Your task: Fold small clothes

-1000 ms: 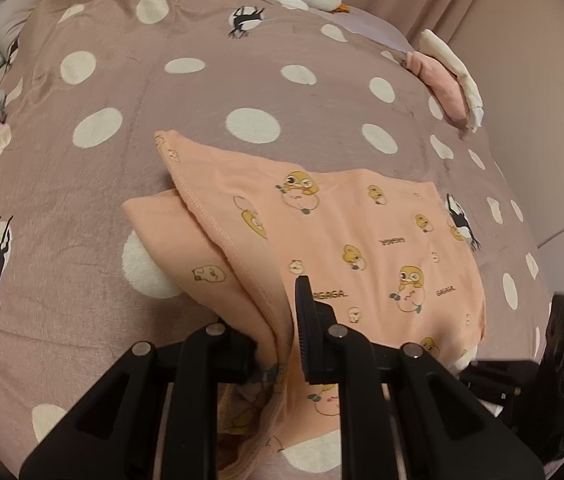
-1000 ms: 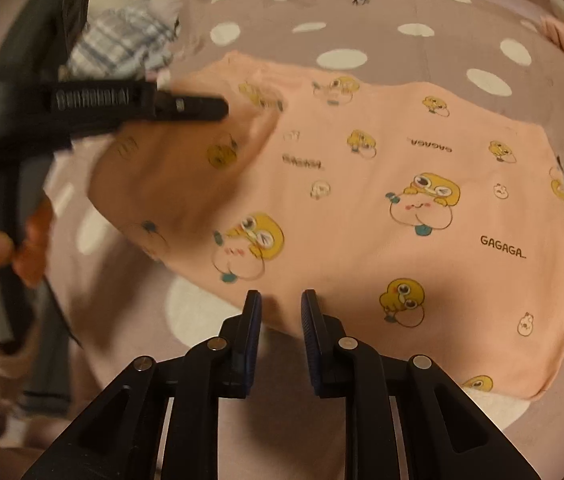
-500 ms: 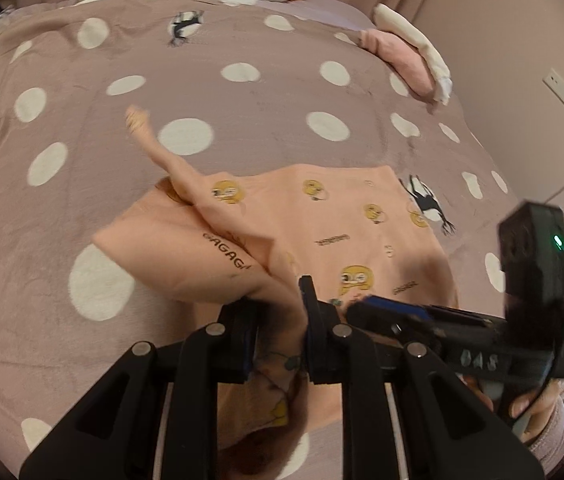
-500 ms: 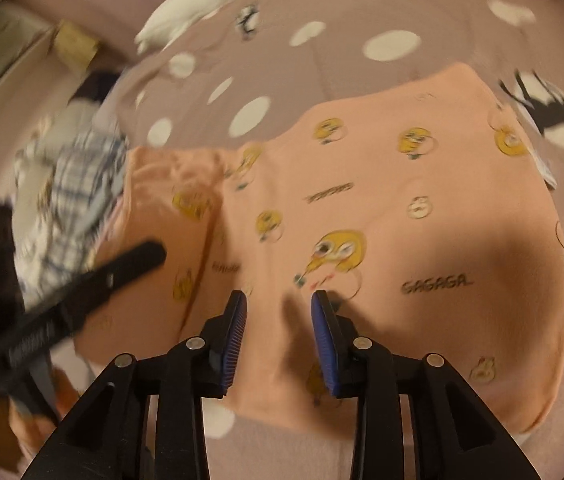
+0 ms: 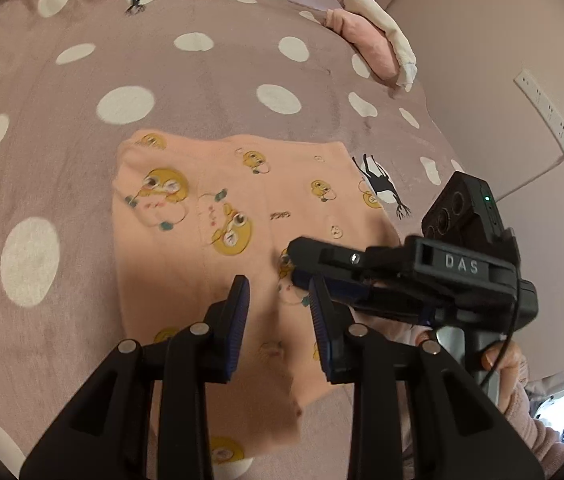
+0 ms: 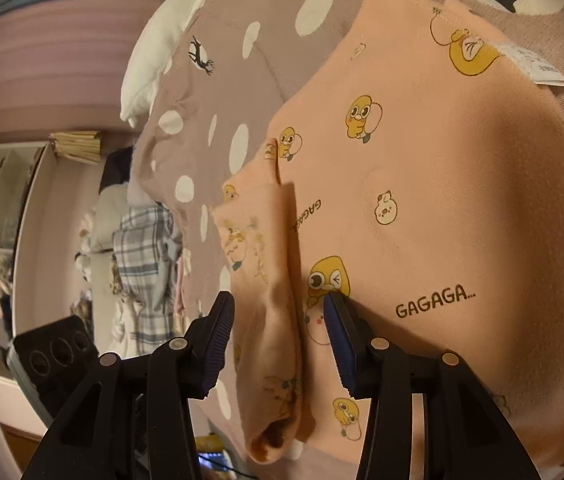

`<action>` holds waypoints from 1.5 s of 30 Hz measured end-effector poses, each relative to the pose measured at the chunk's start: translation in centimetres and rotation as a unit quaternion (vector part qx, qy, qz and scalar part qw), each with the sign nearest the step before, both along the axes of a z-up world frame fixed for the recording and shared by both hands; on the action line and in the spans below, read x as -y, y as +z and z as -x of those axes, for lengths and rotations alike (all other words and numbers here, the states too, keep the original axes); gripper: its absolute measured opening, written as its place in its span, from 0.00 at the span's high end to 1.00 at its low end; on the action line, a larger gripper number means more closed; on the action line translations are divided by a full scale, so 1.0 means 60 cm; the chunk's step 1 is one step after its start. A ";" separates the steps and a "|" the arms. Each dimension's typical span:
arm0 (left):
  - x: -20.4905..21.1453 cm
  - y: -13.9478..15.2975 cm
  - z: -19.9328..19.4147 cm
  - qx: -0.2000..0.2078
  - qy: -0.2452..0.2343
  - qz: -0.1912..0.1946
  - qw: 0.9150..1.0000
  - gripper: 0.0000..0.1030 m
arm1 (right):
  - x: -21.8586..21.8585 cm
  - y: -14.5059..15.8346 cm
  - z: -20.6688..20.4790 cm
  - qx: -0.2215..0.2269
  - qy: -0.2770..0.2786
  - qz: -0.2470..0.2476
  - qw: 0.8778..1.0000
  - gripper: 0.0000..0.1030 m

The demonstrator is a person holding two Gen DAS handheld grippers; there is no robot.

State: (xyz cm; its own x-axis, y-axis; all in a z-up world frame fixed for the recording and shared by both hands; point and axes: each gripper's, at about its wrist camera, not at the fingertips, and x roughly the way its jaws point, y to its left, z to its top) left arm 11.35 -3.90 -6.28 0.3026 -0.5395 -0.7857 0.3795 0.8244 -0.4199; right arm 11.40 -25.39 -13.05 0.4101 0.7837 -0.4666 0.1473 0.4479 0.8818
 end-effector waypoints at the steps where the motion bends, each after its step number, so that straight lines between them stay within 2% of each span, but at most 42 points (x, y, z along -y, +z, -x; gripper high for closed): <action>1: -0.009 0.000 0.004 0.000 0.007 0.000 1.000 0.71 | 0.000 0.000 0.000 -0.001 0.001 -0.001 1.000 0.55; 5: -0.053 -0.003 0.020 -0.001 0.037 -0.003 0.999 0.66 | -0.003 0.003 -0.011 -0.002 0.006 0.006 1.000 0.54; 11: -0.113 -0.016 0.043 -0.009 0.084 -0.007 0.996 0.65 | -0.038 0.018 -0.042 0.014 0.037 0.070 0.997 0.54; 16: -0.140 -0.022 0.060 -0.008 0.108 -0.009 0.994 0.65 | -0.061 0.020 -0.058 0.034 0.053 0.097 0.993 0.54; 23: -0.160 -0.029 0.073 -0.012 0.121 -0.004 0.993 0.62 | -0.079 0.027 -0.060 0.076 0.082 0.108 0.988 0.54; 31: -0.165 -0.031 0.080 -0.016 0.124 0.003 0.992 0.62 | -0.089 0.025 -0.072 0.075 0.085 0.123 0.986 0.55; 34: -0.166 -0.031 0.083 -0.017 0.124 0.002 0.992 0.62 | -0.097 0.034 -0.065 0.083 0.080 0.158 0.981 0.73; 35: -0.166 -0.031 0.083 -0.016 0.125 0.002 0.992 0.62 | -0.097 0.037 -0.061 0.086 0.077 0.169 0.979 0.83; 36: -0.166 -0.030 0.083 -0.016 0.124 0.002 0.992 0.62 | -0.097 0.041 -0.058 0.093 0.075 0.171 0.978 0.87; 45: -0.170 -0.029 0.086 -0.016 0.127 0.001 0.992 0.62 | -0.099 0.082 -0.047 0.139 0.069 0.189 0.970 0.92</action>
